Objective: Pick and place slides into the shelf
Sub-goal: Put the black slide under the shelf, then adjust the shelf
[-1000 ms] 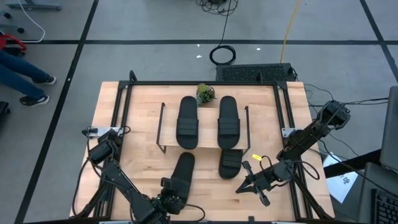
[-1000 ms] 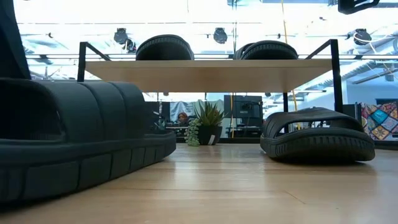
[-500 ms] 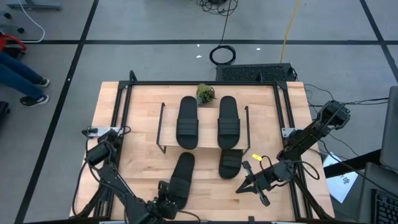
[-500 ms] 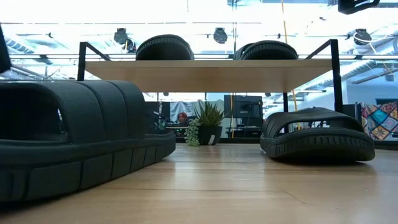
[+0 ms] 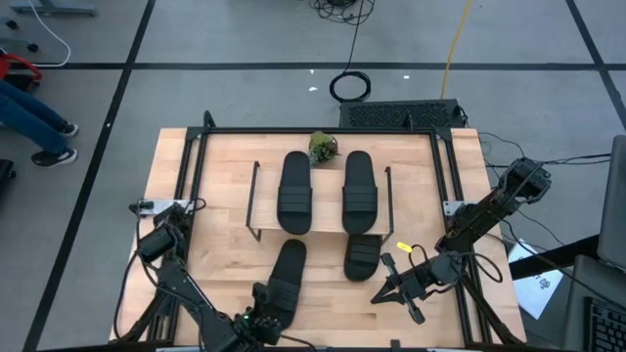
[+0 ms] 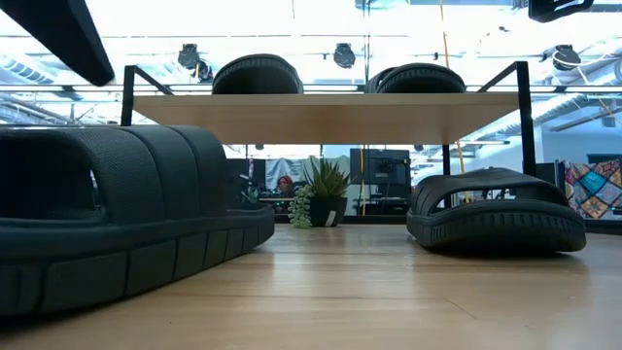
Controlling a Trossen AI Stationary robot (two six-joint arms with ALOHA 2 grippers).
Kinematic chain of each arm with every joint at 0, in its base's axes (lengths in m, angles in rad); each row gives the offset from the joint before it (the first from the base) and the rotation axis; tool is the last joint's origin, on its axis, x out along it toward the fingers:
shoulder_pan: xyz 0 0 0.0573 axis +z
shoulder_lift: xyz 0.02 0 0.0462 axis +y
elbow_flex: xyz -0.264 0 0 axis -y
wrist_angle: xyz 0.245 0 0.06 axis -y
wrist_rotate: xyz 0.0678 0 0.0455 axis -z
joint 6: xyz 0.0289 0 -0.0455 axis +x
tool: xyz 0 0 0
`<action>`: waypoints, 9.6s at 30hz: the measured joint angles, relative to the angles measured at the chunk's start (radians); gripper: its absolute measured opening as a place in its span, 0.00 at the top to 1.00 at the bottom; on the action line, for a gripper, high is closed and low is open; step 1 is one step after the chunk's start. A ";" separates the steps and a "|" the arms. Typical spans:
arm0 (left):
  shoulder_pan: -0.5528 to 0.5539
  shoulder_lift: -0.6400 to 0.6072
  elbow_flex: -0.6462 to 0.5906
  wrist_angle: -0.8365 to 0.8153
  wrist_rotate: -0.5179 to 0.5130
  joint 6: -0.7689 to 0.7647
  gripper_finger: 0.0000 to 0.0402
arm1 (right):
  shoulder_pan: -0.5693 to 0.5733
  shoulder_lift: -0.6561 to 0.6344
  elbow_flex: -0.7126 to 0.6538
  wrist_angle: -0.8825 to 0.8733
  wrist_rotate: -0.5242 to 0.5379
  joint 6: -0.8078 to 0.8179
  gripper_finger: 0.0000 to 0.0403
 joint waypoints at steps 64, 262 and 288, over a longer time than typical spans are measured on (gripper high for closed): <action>0.203 0.090 0.048 -0.234 -0.134 -0.204 0.99 | 0.000 0.006 0.000 -0.029 0.003 0.023 1.00; 0.039 -0.847 -0.764 -0.308 -0.499 -0.951 1.00 | 0.069 -0.269 -0.001 -0.222 0.366 -0.002 1.00; 0.077 -0.899 -0.931 -0.201 -0.464 -1.044 1.00 | 0.050 -0.396 0.000 -0.696 0.522 0.286 1.00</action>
